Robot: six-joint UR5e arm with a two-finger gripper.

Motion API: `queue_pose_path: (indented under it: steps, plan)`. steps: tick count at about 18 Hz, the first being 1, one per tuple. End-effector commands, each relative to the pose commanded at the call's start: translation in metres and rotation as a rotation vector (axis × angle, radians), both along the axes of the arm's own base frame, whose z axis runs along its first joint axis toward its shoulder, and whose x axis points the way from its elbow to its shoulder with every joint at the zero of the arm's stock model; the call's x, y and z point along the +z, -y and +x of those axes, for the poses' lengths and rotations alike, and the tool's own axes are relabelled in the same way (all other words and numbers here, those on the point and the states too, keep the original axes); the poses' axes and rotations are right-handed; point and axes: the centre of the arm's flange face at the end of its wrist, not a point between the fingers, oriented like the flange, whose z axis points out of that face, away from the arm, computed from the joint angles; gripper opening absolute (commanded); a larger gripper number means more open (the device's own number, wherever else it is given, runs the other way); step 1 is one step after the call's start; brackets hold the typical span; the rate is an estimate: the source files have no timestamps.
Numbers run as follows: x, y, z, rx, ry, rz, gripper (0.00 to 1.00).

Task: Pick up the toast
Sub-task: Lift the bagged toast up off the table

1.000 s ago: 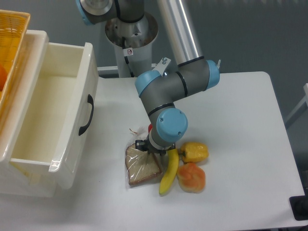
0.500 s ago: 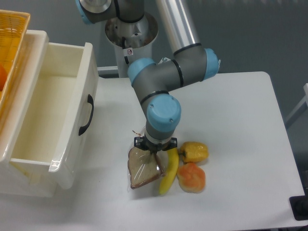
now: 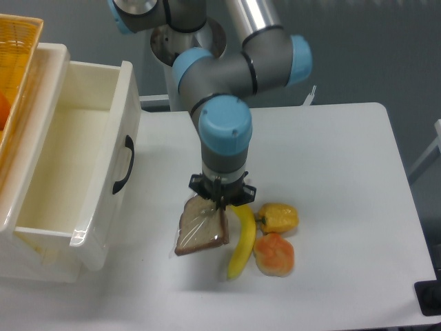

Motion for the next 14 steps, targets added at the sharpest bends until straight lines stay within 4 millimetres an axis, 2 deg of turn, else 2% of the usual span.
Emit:
queue_pose_path:
  steps: [1,4,9,14]
  plan:
    - [0.000,0.002,0.001,-0.029,0.013,-0.013,0.00]
    - [0.018,0.025,-0.005,-0.063,0.029,-0.024,0.00]
    - [0.018,0.029,-0.007,-0.069,0.036,-0.024,0.00]
    - [0.027,0.038,-0.009,-0.069,0.028,-0.012,0.00]
